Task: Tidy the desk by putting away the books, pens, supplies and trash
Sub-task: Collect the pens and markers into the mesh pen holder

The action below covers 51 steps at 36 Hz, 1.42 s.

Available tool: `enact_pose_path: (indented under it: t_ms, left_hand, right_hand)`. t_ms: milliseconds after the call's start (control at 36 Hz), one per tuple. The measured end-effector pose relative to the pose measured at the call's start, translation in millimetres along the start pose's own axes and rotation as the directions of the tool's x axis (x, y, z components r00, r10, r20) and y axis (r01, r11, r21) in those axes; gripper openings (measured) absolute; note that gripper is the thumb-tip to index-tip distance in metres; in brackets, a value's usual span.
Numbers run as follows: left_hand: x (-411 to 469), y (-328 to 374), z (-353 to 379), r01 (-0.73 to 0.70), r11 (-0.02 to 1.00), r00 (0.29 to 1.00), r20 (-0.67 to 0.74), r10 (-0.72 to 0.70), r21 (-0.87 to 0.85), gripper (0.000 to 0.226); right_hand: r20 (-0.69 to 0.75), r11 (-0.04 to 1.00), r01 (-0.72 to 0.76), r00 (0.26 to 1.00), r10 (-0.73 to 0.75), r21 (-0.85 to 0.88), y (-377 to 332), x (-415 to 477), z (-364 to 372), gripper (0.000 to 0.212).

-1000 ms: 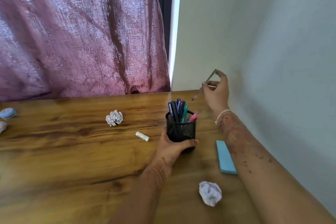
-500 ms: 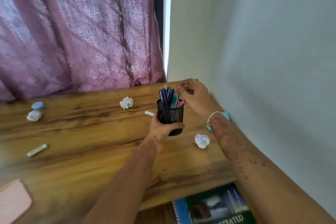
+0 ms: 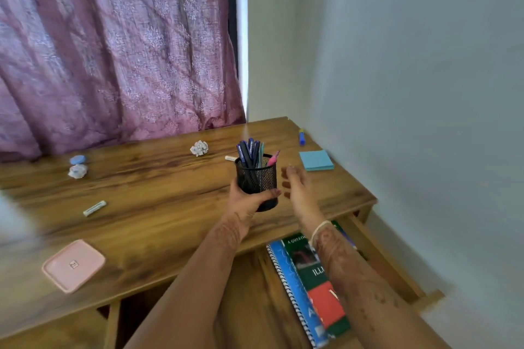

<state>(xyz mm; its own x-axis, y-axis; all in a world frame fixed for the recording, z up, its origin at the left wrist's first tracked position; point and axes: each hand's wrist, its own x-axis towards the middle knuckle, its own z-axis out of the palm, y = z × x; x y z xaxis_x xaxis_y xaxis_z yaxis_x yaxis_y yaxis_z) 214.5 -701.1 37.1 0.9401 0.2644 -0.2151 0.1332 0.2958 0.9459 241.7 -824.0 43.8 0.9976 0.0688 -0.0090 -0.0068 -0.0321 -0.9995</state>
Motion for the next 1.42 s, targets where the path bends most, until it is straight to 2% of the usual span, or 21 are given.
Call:
enact_pose_path:
  t_ms: [56, 83, 139, 194, 333, 444, 556, 694, 778, 889, 1028, 1139, 1222, 1417]
  left_hand:
    - [-13, -1, 9, -0.014, 0.999, 1.0, 0.026, 0.013, 0.052, 0.114]
    - [-16, -3, 14, -0.033, 0.997, 0.999, 0.041, 0.03, 0.073, 0.1]
    - [-22, -7, 28, -0.081, 0.988, 0.995, 0.061, 0.074, 0.128, 0.069]
    - [-23, -13, 43, -0.116, 0.978, 0.99, 0.102, 0.099, 0.173, 0.062]
    - [-16, -30, 85, -0.123, 0.97, 0.977, 0.199, 0.081, 0.208, 0.079]
    - [-10, -39, 114, -0.19, 0.945, 0.947, 0.304, 0.105, 0.265, 0.084]
    - [5, -52, 142, -0.2, 0.94, 0.927, 0.365, 0.09, 0.277, 0.079]
    - [30, -67, 164, -0.166, 0.927, 0.943, 0.329, 0.05, 0.335, 0.069]
    - [37, -73, 173, -0.146, 0.931, 0.95, 0.308, 0.038, 0.334, 0.061]
    - [45, -79, 179, -0.086, 0.948, 0.955, 0.296, -0.009, 0.308, 0.068]
    - [52, -79, 187, -0.039, 0.939, 0.968, 0.248, -0.05, 0.341, 0.08]
    - [59, -81, 195, -0.001, 0.947, 0.969, 0.233, -0.078, 0.32, 0.082]
    - [63, -82, 200, 0.021, 0.96, 0.975, 0.206, -0.081, 0.278, 0.079]
    - [69, -87, 208, 0.073, 0.962, 0.98, 0.162, -0.119, 0.263, 0.066]
  right_hand:
    - [0.07, 0.999, -0.026, 0.997, 0.023, 0.047, 8, -21, -6, 0.021]
    - [0.085, 0.997, -0.037, 0.996, 0.03, 0.072, 11, -28, -9, 0.019]
    - [0.085, 0.993, -0.035, 0.996, 0.025, 0.113, 15, -36, -16, 0.022]
    - [0.072, 0.992, -0.021, 0.997, 0.012, 0.123, 17, -38, -27, 0.03]
    - [-0.012, 0.999, 0.015, 1.0, -0.014, 0.037, 20, -25, -66, 0.052]
    - [-0.091, 0.996, 0.008, 0.996, -0.016, -0.083, 25, -6, -98, 0.071]
    - [-0.158, 0.983, 0.034, 0.985, -0.063, -0.179, 32, 21, -137, 0.06]
    - [-0.168, 0.986, 0.061, 0.982, -0.087, -0.157, 53, 48, -166, 0.067]
    - [-0.171, 0.98, 0.041, 0.982, -0.075, -0.196, 64, 65, -171, 0.061]
    - [-0.191, 0.949, -0.003, 0.98, -0.061, -0.316, 83, 87, -174, 0.086]
    - [-0.202, 0.952, 0.006, 0.977, -0.071, -0.305, 90, 96, -176, 0.082]
    - [-0.276, 0.969, -0.014, 0.959, -0.056, -0.246, 97, 100, -178, 0.066]
    - [-0.316, 0.977, -0.015, 0.947, -0.054, -0.213, 103, 102, -177, 0.065]
    - [-0.359, 0.966, -0.008, 0.929, -0.089, -0.258, 107, 99, -173, 0.058]
